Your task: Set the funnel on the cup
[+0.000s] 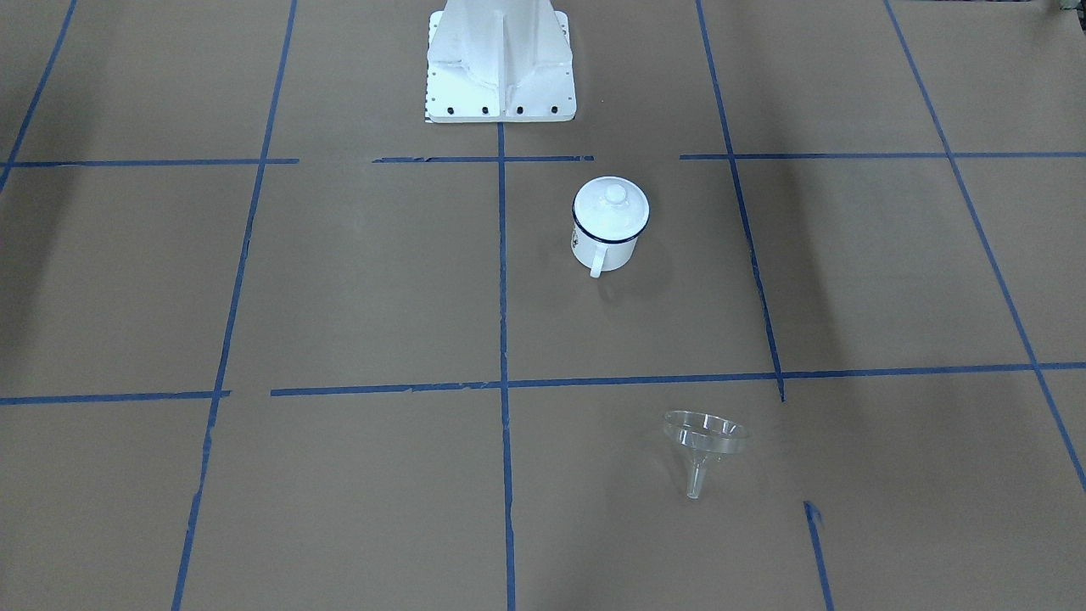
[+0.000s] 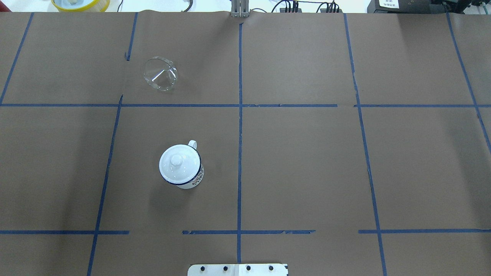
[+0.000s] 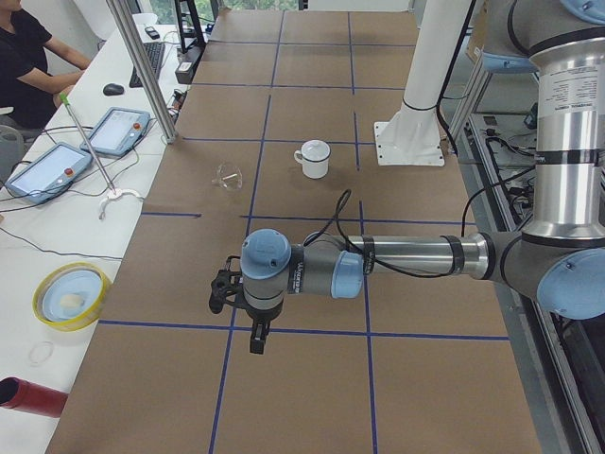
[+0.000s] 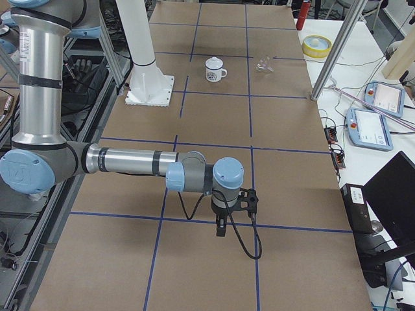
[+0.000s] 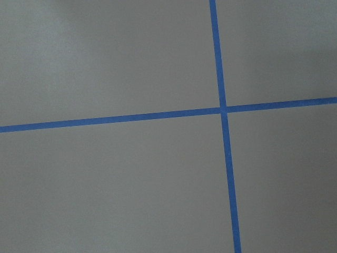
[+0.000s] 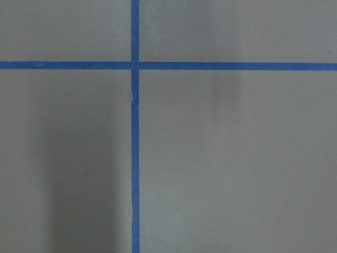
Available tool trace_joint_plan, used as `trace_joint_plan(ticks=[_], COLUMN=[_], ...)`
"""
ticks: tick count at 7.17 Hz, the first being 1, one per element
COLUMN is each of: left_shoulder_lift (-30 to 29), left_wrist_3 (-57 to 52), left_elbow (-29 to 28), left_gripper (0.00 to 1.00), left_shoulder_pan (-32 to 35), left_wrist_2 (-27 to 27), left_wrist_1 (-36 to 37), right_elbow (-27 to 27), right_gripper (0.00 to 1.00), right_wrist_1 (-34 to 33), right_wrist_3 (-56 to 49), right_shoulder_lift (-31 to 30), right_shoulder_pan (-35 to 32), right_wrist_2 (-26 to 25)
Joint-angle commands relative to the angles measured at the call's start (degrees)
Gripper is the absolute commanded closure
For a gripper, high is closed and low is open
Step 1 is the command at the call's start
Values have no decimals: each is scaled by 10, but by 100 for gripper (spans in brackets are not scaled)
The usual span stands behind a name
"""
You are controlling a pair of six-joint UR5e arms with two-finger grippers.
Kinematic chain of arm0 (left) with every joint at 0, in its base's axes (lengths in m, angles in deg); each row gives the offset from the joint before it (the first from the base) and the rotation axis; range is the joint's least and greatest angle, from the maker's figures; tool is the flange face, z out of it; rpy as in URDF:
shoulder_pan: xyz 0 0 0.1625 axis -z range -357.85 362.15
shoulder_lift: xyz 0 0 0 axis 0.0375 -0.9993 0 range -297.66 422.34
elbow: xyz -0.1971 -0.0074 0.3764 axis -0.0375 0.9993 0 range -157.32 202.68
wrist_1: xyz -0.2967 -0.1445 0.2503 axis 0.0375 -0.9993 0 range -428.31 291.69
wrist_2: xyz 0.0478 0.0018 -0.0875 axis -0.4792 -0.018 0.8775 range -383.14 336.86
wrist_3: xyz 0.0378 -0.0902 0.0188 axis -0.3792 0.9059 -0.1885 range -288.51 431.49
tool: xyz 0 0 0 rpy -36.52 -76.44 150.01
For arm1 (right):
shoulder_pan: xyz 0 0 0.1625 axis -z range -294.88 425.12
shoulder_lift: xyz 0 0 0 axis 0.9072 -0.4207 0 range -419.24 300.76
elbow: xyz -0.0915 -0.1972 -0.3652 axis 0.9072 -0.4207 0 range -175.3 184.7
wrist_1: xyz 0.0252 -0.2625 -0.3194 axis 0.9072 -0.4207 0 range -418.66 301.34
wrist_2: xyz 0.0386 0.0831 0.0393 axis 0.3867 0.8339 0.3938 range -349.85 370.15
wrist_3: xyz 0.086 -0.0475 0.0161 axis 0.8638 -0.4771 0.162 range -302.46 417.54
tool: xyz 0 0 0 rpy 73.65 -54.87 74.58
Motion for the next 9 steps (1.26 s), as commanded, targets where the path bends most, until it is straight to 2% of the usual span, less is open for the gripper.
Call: trace_joint_plan(ticks=[1,5,7,9], left_shoulder_lift=[1,-7,-12,-48], left_wrist_3=[-1,0,7,8], left_elbow=[1,14,54,66], left_gripper=[0,0,0,0], left_shoulder_pan=[0,-1,-3,-46], left_wrist_2=[0,0,0,-1], left_wrist_1=[-3,-3,0,1], right_elbow=[0,0,0,0], right_gripper=[0,0,0,0], right_wrist_1=[0,0,0,0], right_wrist_3=[0,0,0,0], right_shoulder_lift=[0,0,0,0], right_shoulder_pan=[0,0,0,0], right_wrist_2=[0,0,0,0])
